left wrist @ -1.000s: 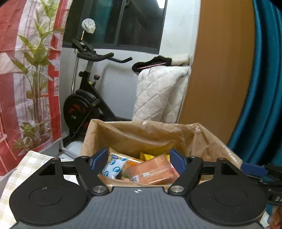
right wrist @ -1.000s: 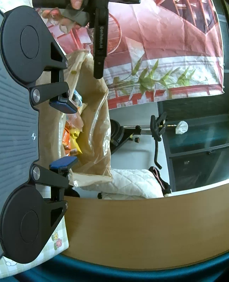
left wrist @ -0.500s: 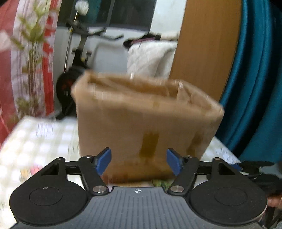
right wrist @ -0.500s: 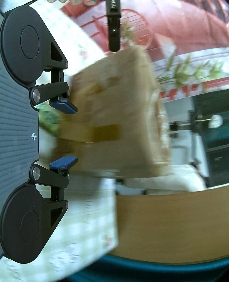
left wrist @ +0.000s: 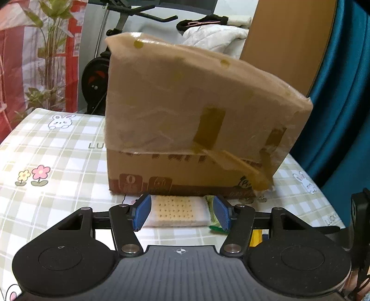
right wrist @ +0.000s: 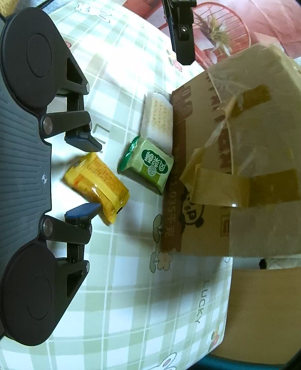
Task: Organize snacks
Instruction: 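Move both grippers back down to the remaining snacks, then grasp the green-wrapped cake with the left gripper while the right gripper grasps the yellow snack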
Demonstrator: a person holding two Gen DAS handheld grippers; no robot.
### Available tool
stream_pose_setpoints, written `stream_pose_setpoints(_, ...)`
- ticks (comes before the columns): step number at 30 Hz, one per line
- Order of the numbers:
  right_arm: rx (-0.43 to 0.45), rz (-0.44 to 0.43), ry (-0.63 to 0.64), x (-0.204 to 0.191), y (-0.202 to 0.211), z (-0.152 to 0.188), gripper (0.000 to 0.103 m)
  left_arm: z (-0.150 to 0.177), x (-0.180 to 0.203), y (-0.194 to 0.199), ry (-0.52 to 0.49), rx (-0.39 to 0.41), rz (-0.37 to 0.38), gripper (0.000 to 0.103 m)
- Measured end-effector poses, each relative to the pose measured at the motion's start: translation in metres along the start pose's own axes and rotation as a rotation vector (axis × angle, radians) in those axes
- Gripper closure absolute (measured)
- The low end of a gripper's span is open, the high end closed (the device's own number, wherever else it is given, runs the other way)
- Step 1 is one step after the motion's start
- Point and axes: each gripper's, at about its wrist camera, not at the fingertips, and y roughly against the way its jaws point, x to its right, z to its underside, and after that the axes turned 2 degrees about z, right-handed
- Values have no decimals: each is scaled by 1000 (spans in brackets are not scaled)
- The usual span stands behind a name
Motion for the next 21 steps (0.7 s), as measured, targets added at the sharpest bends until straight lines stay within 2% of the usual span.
stream_pose_setpoints(7, 27, 46, 75, -6, -13, -6, 57, 6, -1, -5, 13, -21, -26, 41)
stream_pose_setpoints(12, 62, 101, 184, -13, -17, 1, 62, 9, 2, -7, 14, -33, -32, 41)
stream_pose_setpoints(21, 108, 110, 162, -1, -19, -1, 63, 11, 11, -12, -8, -52, -53, 41)
